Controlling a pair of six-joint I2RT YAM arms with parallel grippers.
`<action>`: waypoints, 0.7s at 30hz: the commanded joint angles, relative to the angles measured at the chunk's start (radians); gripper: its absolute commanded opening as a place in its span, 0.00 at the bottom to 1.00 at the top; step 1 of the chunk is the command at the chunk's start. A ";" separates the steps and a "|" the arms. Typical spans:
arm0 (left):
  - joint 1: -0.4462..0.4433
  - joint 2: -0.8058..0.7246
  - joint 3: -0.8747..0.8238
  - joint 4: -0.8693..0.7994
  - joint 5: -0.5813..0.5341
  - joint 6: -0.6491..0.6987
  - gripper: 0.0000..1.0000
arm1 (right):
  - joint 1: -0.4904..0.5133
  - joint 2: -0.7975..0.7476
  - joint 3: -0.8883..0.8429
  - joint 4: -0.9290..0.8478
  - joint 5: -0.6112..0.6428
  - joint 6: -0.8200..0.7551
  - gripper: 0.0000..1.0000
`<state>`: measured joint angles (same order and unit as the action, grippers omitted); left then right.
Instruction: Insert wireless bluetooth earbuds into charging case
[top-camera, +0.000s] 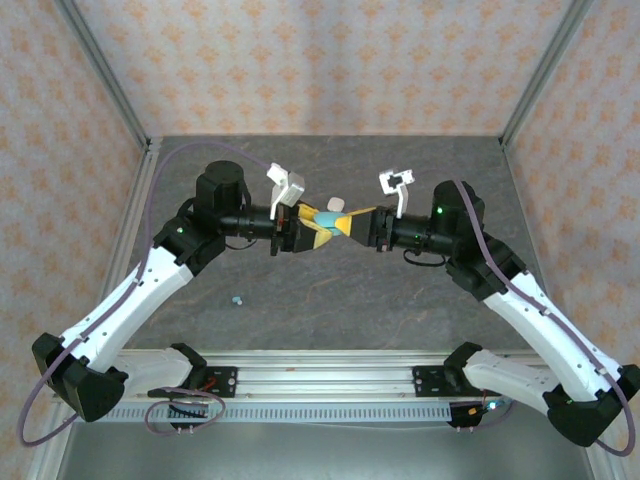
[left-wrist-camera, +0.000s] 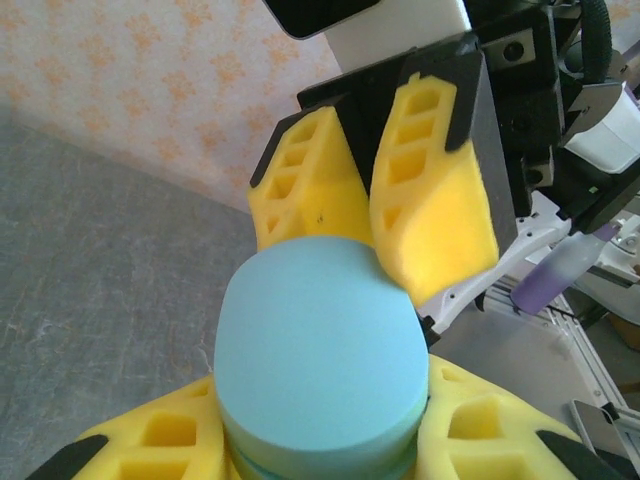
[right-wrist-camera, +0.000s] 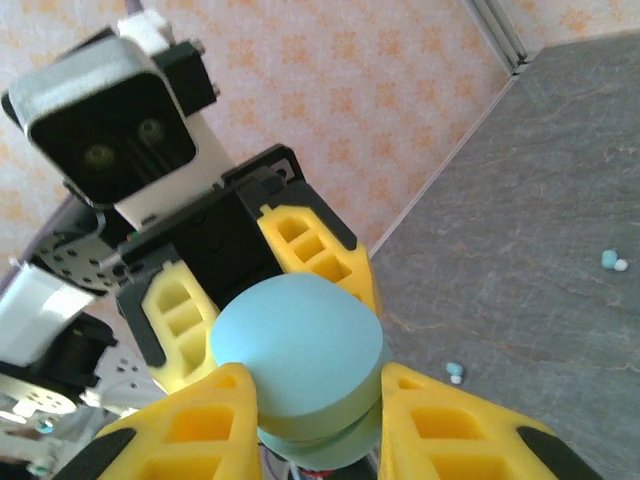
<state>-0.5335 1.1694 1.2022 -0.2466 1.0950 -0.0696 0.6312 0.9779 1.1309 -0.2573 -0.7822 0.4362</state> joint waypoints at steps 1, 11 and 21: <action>-0.018 -0.007 0.030 -0.022 0.111 0.040 0.10 | -0.037 0.023 -0.021 0.125 0.086 0.108 0.28; -0.018 -0.007 0.030 -0.022 0.106 0.045 0.10 | -0.052 0.024 -0.053 0.168 0.110 0.165 0.46; -0.019 -0.007 0.017 -0.023 0.086 0.049 0.09 | -0.056 -0.029 -0.078 0.181 0.086 0.118 0.59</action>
<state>-0.5480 1.1740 1.2030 -0.2779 1.1564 -0.0429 0.5804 0.9985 1.0611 -0.1322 -0.6834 0.5968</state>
